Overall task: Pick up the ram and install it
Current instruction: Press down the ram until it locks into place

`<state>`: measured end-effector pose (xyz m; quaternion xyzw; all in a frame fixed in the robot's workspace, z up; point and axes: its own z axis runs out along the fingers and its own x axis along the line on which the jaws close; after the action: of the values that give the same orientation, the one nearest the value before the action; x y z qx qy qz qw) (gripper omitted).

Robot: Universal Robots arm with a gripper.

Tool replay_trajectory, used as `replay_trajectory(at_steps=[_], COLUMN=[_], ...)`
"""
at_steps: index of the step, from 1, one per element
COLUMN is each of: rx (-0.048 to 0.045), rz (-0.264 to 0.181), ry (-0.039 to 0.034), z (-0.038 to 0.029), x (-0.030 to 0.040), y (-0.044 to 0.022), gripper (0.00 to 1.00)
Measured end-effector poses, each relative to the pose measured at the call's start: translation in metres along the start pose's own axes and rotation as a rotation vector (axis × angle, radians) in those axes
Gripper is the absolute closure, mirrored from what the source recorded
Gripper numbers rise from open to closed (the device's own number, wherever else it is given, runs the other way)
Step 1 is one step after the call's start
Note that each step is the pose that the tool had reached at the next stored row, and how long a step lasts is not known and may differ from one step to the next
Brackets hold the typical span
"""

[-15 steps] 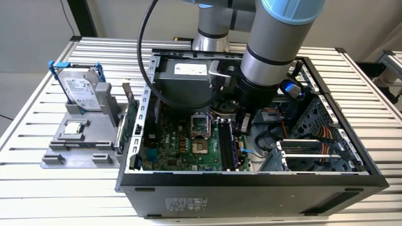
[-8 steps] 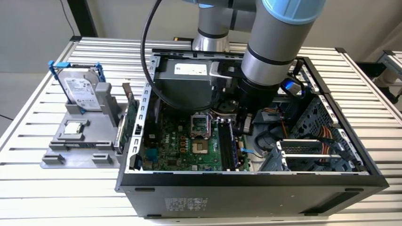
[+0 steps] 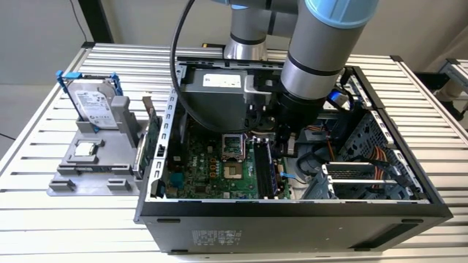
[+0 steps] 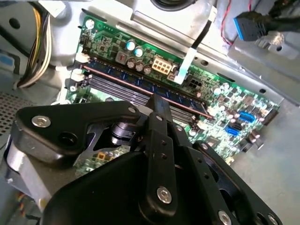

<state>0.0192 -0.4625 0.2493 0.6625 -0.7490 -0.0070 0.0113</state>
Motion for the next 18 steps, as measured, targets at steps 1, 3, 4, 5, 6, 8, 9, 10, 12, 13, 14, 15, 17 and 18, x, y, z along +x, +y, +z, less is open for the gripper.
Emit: replay_trajectory(at_steps=[1,3,4,5,6,8,9,10,12,13,14,15,17,18], rx=[0.0001,0.0003,0.0004,0.0004,0.0006,0.0008,0.0008,0.0008,0.0008,0.0009,0.0009,0.0008,0.0007,0.0007], rz=[-0.013,-0.04,-0.053,-0.065,-0.077,-0.1,-0.105,-0.105,-0.105,-0.105,-0.105,-0.106,-0.106,-0.106], ry=[0.0004,0.0012,0.0014,0.0017,0.002,0.0025,0.0026,0.0027,0.0026,0.0022,0.0023,0.0024,0.0026,0.0026], z=[0.0001,0.0006,0.0008,0.0009,0.001,0.0011,0.0011,0.0011,0.0013,0.0026,0.0043,0.0057,0.0063,0.0063], x=[-0.0001,-0.0002,-0.0003,-0.0003,-0.0003,-0.0004,-0.0004,-0.0004,-0.0004,-0.0005,-0.0005,-0.0005,-0.0005,-0.0005], y=[0.0,0.0,0.0,0.0,0.0,0.0,0.0,0.0,0.0,-0.0001,-0.0001,-0.0002,-0.0002,-0.0002], gripper=[1.0,1.0,1.0,1.0,1.0,1.0,1.0,1.0,1.0,1.0,1.0,1.0,1.0,1.0])
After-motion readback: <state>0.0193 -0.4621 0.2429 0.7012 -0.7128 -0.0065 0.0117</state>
